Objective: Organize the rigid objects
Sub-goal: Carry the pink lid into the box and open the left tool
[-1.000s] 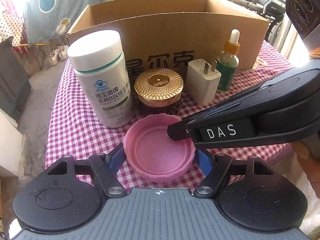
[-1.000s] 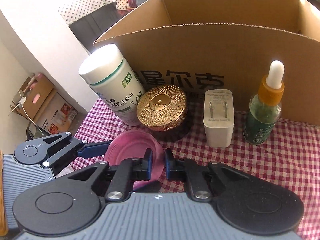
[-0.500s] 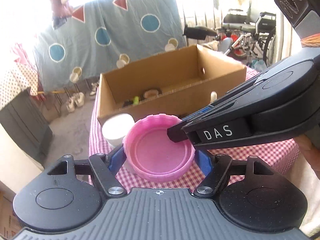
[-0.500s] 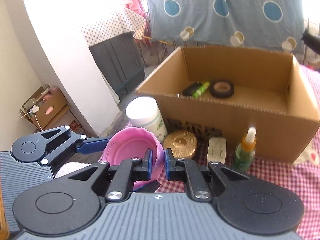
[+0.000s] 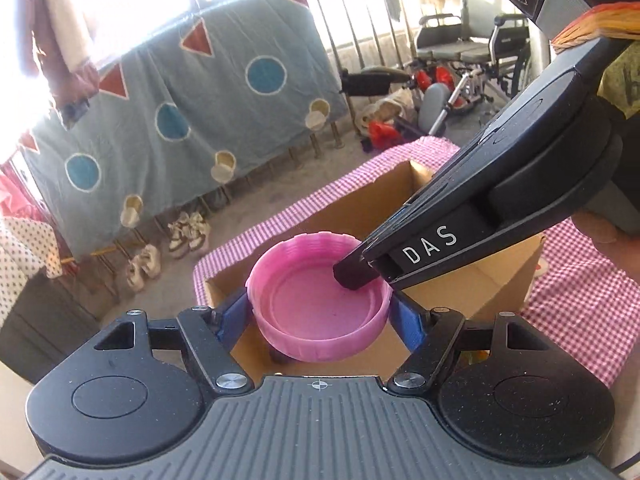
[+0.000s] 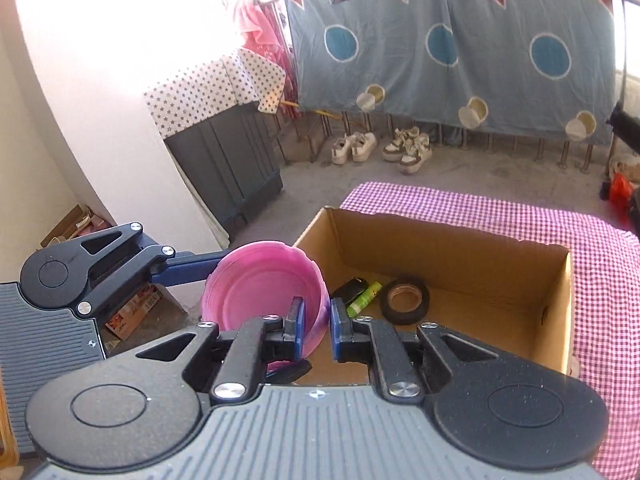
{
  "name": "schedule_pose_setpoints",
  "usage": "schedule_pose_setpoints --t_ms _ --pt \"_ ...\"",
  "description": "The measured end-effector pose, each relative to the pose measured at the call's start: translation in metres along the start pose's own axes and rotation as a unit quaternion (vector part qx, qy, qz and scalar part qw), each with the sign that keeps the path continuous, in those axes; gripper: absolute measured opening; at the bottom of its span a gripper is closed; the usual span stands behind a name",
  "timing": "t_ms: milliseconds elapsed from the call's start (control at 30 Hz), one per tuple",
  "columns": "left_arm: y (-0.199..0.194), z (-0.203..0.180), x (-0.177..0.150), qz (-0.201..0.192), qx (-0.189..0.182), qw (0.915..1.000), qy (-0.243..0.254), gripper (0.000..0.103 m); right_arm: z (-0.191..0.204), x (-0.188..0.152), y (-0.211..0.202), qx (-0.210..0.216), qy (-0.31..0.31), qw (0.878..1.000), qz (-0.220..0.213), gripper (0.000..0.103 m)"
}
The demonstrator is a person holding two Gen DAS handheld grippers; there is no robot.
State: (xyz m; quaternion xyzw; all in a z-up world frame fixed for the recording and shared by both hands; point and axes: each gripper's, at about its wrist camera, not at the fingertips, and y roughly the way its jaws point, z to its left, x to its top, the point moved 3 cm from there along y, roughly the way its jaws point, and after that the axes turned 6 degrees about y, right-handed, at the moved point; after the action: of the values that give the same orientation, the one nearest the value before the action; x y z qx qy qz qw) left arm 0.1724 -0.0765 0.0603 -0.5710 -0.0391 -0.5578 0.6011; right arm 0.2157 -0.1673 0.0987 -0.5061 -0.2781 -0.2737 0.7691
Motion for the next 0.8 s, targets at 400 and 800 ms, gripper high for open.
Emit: schedule_pose_setpoints --t_ms 400,800 --pt "0.125 0.032 -0.029 0.212 -0.14 0.9652 -0.062 0.074 -0.075 0.005 0.149 0.018 0.094 0.973 0.21 0.015" --pt "0.145 0.052 -0.041 0.256 -0.162 0.9493 -0.084 0.076 -0.082 -0.012 0.186 0.034 0.106 0.957 0.267 0.017"
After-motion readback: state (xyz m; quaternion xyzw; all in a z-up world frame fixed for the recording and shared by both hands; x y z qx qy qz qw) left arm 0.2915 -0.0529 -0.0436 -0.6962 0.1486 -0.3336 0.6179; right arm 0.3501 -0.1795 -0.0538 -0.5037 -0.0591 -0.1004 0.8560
